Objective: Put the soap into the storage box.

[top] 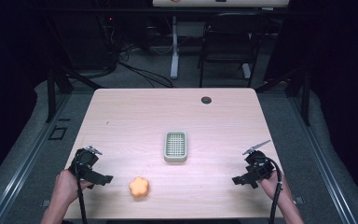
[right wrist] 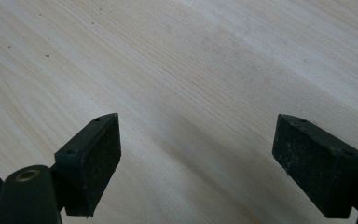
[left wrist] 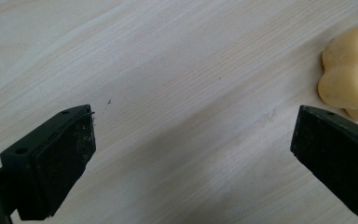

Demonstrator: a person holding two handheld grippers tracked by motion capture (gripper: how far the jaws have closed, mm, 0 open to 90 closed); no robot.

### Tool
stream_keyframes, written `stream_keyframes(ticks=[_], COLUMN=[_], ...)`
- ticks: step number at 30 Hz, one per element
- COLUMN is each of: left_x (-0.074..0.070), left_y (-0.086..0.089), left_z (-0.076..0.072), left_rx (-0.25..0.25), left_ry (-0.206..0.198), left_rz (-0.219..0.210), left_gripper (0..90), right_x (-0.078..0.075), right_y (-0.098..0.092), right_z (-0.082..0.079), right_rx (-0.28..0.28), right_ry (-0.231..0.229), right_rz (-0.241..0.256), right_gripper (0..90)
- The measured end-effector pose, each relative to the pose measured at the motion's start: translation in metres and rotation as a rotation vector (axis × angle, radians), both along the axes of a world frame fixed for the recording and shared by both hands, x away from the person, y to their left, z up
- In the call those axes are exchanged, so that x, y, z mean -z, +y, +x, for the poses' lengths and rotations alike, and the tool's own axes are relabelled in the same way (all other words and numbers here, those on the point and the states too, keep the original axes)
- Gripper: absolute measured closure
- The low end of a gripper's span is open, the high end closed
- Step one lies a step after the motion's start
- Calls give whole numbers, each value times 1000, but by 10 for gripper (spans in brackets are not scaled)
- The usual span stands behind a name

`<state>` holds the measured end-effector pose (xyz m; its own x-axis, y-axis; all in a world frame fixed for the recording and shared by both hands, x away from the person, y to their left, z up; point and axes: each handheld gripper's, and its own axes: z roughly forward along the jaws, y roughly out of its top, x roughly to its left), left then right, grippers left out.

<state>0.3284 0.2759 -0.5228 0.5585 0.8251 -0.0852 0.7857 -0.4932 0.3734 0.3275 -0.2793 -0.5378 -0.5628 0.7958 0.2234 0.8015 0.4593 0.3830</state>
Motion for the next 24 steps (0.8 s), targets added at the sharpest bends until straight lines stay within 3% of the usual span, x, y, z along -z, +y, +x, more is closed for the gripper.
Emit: stream_keyframes(ticks=[11, 18, 24], left_x=[-5, -13, -16], left_y=[-2, -5, -11], left_z=[0, -2, -2], left_rx=[12, 47, 75], left_ry=[7, -4, 8], left_rz=[-41, -42, -32], left_gripper=[0, 0, 0], right_x=[-1, 0, 1], right_y=[-1, 1, 2], right_z=[0, 0, 0], right_rx=[-7, 7, 7], right_ry=[7, 3, 10], right_rz=[-11, 7, -6], right_gripper=[151, 151, 151])
